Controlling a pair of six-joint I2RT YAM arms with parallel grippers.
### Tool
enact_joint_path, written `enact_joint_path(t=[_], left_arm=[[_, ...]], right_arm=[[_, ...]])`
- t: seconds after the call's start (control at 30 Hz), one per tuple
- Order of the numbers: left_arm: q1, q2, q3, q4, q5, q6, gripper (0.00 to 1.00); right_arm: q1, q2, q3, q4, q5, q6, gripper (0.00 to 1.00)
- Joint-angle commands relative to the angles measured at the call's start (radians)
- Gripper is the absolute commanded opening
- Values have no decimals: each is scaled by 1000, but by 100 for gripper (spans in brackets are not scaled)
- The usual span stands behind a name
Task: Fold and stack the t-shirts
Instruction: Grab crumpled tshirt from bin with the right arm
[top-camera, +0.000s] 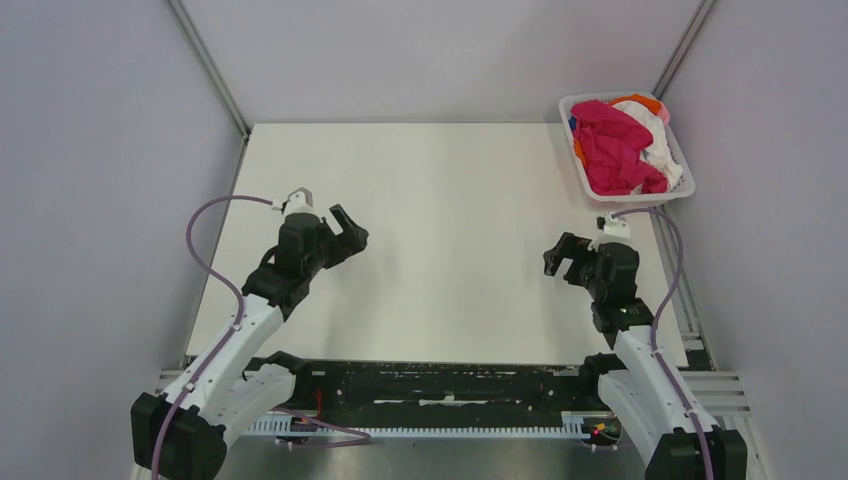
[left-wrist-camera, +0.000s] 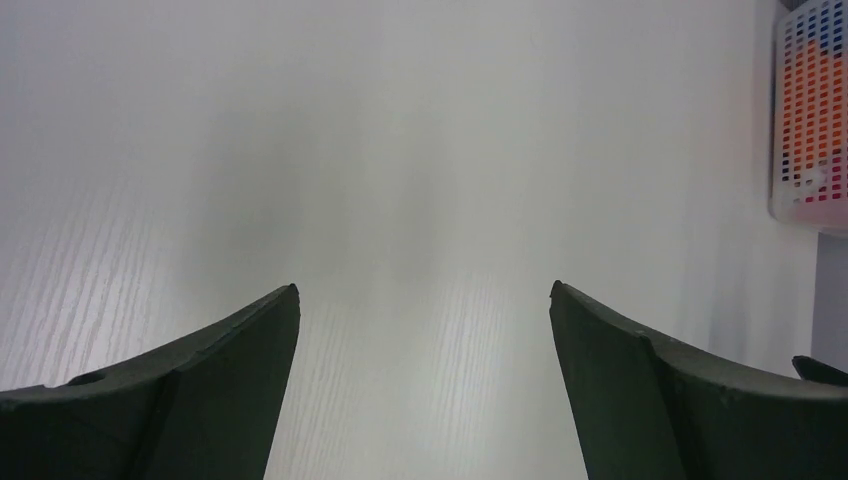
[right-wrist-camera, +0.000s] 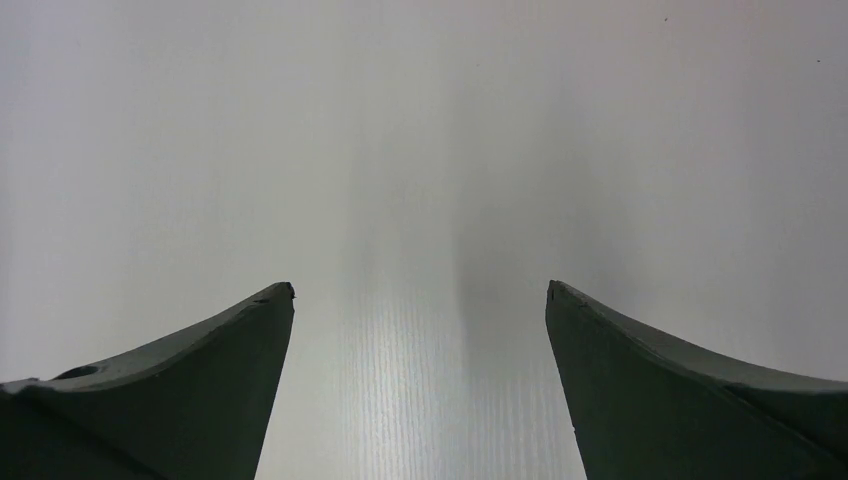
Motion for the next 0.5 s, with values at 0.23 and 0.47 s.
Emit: enact_joint_path(t=[0.23, 0.47], left_arm=[[-3, -53, -23, 37, -82, 12, 100], [-4, -9, -30, 141, -110, 26, 100]], right_arm=[[0, 11, 141, 44, 198, 11, 98], [-19, 256, 351, 124, 407, 14, 98]])
